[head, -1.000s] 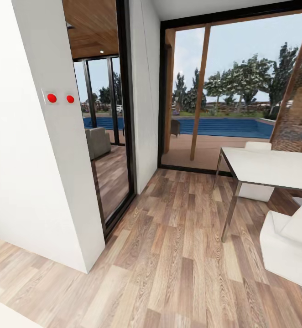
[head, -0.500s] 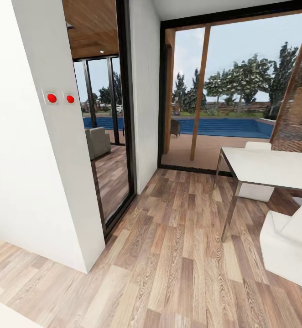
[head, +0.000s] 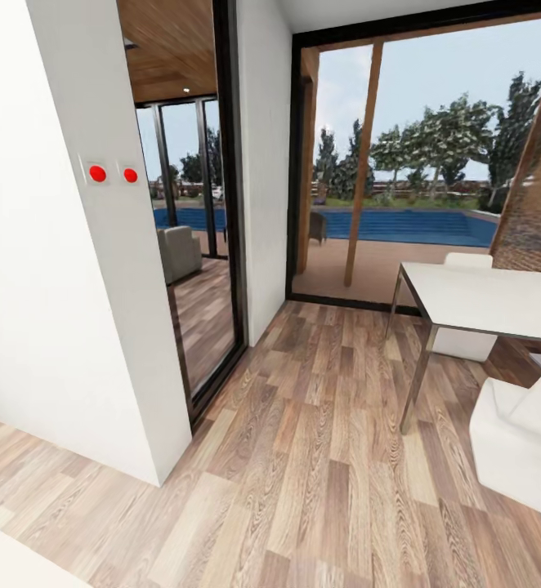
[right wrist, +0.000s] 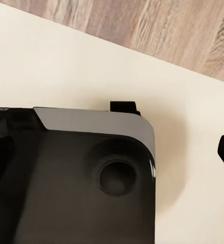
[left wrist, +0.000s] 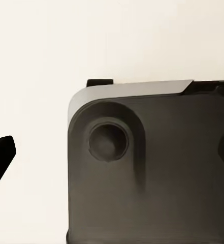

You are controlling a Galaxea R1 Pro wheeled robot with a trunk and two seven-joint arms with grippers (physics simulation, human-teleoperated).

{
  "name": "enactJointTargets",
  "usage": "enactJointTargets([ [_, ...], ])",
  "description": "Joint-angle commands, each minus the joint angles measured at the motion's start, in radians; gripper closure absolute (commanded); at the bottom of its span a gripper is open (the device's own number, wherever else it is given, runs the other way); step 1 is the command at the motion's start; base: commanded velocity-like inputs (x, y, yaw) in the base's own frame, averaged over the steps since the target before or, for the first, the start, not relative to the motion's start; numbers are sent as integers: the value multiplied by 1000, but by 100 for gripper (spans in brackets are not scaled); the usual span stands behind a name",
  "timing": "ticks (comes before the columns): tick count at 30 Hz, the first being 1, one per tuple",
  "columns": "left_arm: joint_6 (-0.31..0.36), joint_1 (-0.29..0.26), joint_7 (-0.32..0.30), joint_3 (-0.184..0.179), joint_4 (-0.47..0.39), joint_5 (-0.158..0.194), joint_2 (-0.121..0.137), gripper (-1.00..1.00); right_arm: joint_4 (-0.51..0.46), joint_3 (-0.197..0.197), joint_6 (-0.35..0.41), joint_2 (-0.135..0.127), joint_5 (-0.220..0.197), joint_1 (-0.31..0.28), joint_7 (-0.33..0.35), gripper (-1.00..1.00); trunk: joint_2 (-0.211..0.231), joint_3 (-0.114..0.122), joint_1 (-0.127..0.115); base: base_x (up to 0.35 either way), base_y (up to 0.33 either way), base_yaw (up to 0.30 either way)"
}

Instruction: Set up a coffee station on the kitchen countertop: keep the coffee maker on the countertop, move the bottle of coffee from the kitchen shelf to the counter next to the coffee maker, place a paper coffee filter on top of the coffee maker, put the saucer next to the coffee maker with the coffee cup on the saucer, and place the electric kettle next to the coffee maker.

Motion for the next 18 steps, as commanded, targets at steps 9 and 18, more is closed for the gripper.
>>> enactJointTargets([
  [9,-1,0,1,2,0,1,0,-100,1,0,-4,0,0,0,2,-100,-1,-15,0,0,0,75],
  [18,-2,0,4,7,-1,4,1,-100,5,0,-5,4,1,0,-1,-100,48,-4,-27,0,0,180],
])
